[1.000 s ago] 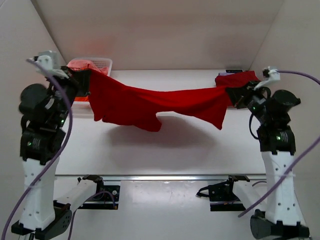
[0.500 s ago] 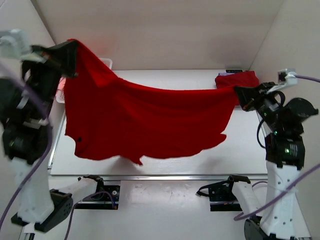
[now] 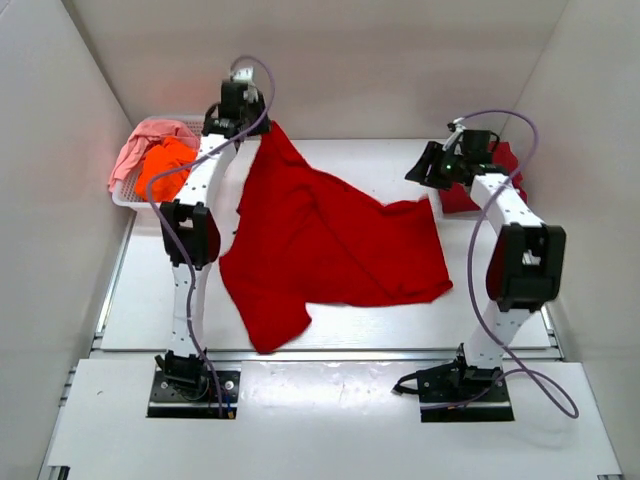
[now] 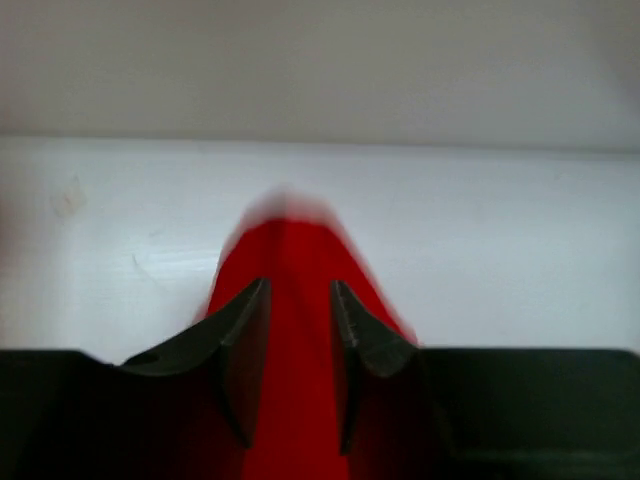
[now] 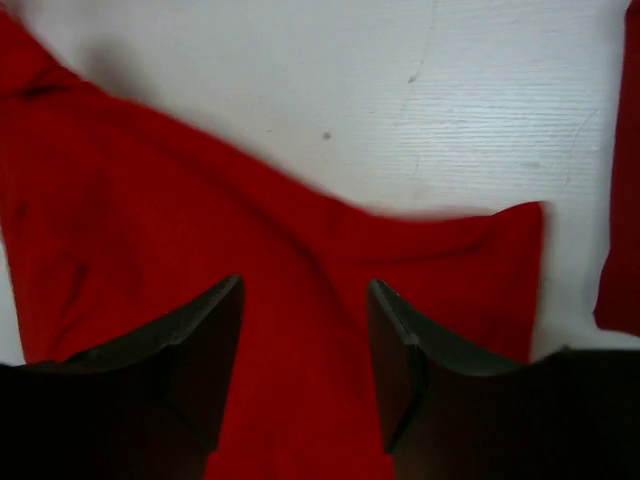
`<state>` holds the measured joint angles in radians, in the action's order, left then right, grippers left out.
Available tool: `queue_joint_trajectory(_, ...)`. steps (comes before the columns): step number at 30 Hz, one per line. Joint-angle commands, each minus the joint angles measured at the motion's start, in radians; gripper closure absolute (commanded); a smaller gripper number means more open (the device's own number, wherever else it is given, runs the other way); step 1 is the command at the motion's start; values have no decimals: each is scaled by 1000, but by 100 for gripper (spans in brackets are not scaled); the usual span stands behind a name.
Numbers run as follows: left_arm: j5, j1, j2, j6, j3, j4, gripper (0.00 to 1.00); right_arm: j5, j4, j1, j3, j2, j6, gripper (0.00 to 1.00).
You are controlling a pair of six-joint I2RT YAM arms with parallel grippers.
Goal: Fold and stack the t-shirts
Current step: Flatten out the tshirt
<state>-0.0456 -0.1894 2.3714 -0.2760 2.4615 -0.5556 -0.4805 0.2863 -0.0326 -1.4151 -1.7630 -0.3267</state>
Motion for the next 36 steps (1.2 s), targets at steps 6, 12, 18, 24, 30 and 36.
queue_joint_trajectory(6, -43, -30, -637, 2, -878, 167, 54, 190, 57, 75, 78, 132, 172, 47)
queue_joint_trajectory(12, -98, -96, -972, -11, -1416, 74, 52, 362, 172, 93, 375, 325, 170, 54)
queue_joint_trajectory(18, -57, -90, -1063, -26, -1601, 78, 49, 341, 180, 48, 553, 453, 68, 50)
queue_joint_trajectory(24, -5, -96, -973, 26, -1581, 19, 41, 323, 186, 52, 636, 497, -9, 46)
queue_joint_trajectory(30, -65, -125, -900, 49, -1599, 6, 33, 297, 157, 37, 709, 496, -95, 42)
queue_joint_trajectory(36, -100, -162, -788, 90, -1579, -41, 36, 301, 110, 43, 746, 423, -149, 41)
